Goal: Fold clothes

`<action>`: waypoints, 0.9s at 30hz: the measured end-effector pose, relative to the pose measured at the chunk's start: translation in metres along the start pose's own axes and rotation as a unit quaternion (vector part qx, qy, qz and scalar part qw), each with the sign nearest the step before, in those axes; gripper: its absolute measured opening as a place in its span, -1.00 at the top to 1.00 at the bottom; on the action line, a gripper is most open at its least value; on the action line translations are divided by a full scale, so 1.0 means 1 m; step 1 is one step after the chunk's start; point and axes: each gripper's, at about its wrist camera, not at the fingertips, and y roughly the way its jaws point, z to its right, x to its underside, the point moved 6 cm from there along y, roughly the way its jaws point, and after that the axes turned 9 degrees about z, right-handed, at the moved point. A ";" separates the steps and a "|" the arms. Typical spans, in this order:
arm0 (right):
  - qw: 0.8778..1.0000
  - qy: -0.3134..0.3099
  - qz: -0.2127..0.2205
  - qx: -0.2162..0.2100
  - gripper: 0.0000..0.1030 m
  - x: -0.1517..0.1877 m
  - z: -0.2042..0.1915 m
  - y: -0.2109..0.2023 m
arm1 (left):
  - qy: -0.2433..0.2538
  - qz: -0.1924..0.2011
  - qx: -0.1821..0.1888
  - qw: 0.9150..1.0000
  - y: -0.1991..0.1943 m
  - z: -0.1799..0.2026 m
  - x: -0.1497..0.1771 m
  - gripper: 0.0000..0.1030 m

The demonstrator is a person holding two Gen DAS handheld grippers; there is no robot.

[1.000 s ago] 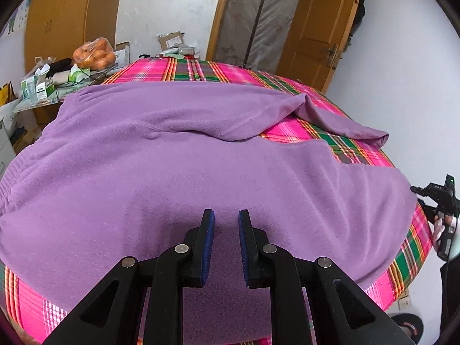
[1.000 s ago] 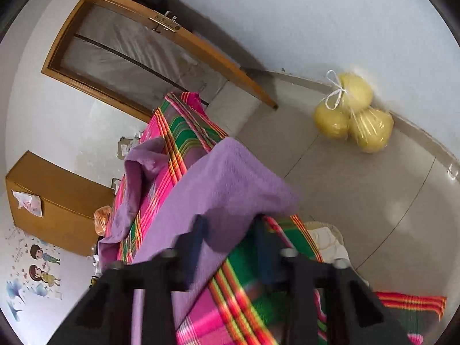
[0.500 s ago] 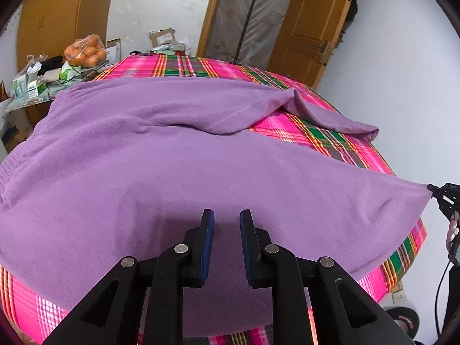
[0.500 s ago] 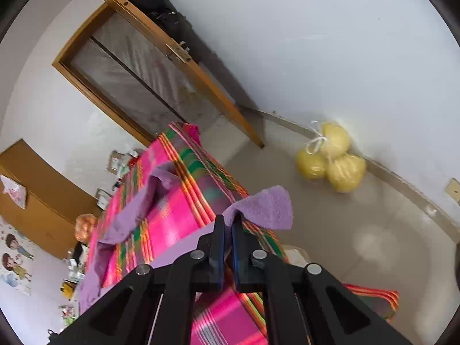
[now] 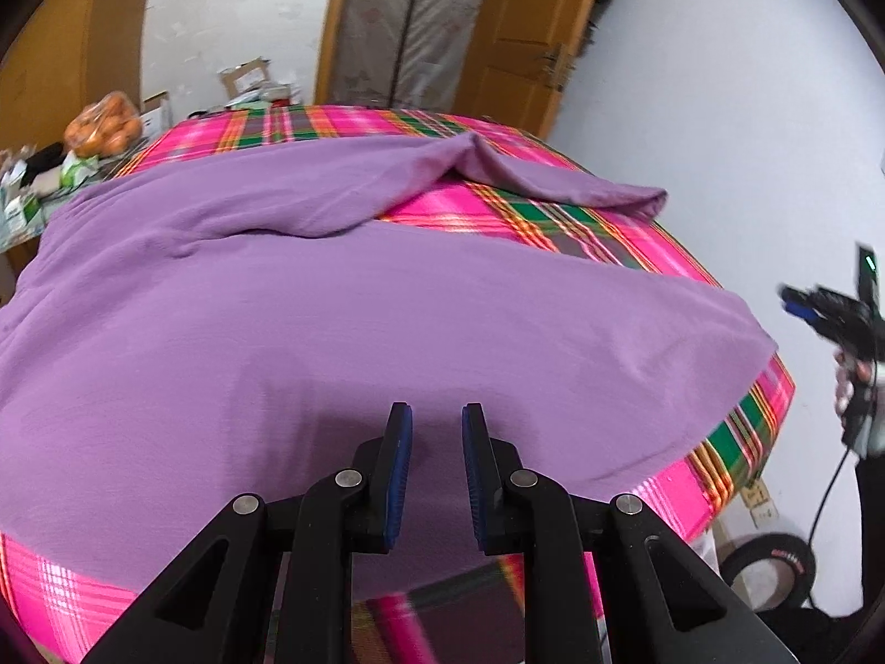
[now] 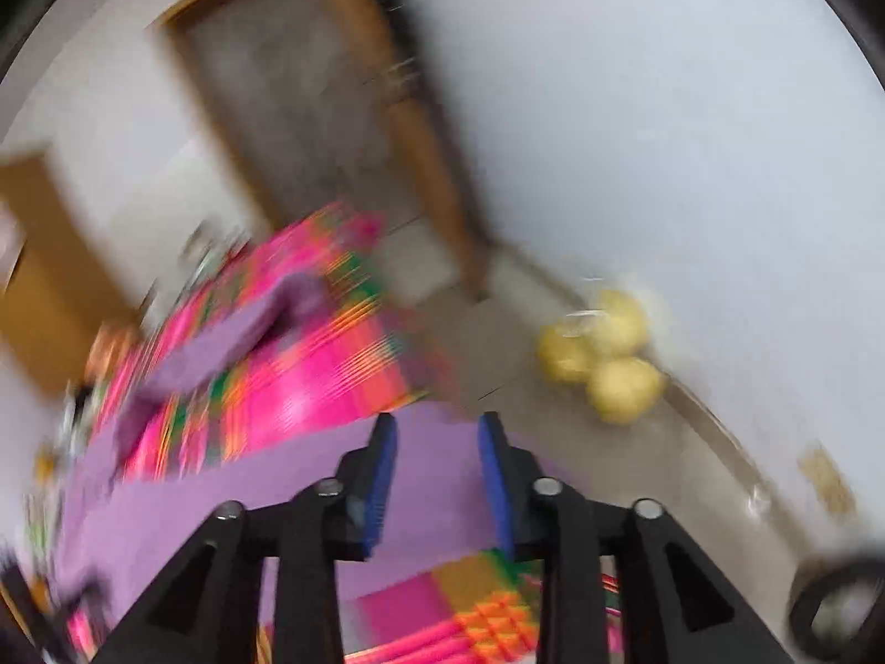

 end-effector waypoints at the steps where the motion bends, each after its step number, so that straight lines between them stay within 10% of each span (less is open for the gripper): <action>1: 1.000 -0.026 -0.012 -0.012 0.24 0.001 -0.012 0.010 | 0.004 -0.001 0.002 1.000 0.000 0.003 0.001 0.63; 9: 0.994 -0.032 -0.103 0.004 0.17 -0.003 0.014 0.079 | 0.002 -0.010 0.000 1.000 0.007 0.004 0.004 0.63; 15: 0.996 -0.025 -0.084 -0.024 0.87 -0.007 0.011 0.077 | 0.005 -0.007 0.001 1.000 0.010 0.005 0.003 0.63; 23: 0.999 -0.038 -0.026 0.022 0.63 -0.025 0.010 0.056 | 0.004 -0.003 0.017 1.000 0.001 0.005 0.010 0.63; 27: 0.994 -0.090 0.018 -0.052 0.37 -0.005 -0.046 0.023 | 0.002 -0.001 0.026 1.000 -0.008 0.007 0.017 0.63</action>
